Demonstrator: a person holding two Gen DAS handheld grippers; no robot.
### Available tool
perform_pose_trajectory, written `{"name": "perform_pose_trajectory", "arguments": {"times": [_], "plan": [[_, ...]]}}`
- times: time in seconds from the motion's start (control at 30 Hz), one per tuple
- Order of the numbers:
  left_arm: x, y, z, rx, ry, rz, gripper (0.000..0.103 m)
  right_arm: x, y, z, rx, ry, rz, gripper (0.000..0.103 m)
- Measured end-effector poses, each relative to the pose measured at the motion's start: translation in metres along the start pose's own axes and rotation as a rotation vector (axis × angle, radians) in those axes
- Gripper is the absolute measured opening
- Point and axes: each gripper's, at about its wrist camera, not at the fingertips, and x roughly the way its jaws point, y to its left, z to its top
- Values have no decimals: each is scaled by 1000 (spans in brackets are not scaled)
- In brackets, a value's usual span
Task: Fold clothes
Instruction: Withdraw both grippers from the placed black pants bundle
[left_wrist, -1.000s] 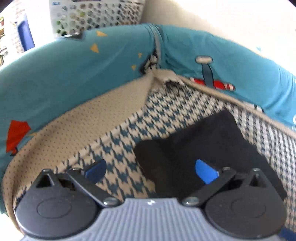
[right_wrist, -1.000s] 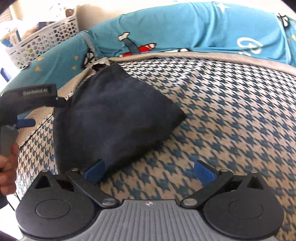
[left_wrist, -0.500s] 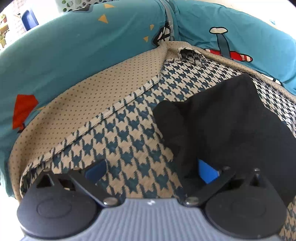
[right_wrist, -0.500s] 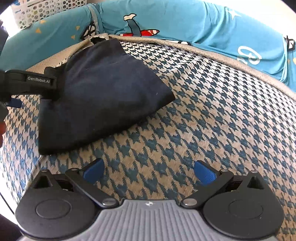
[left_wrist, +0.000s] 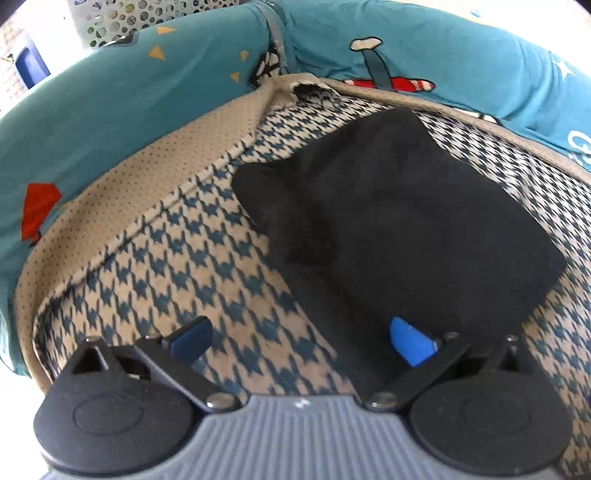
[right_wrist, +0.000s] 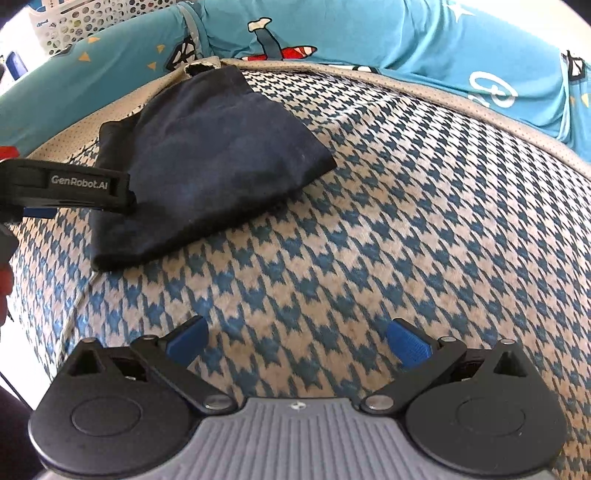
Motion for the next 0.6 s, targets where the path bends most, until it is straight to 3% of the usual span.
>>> {"name": "perform_pose_trajectory", "arguments": {"times": [0.3,0.6], "plan": [[-7,-12,-25,-71,-20,46,103,-5,-2,-7,-52,38,17,103],[-13,-21,-26,-165,28,83,103,-11,-4,-11,-143,96,46,103]]}}
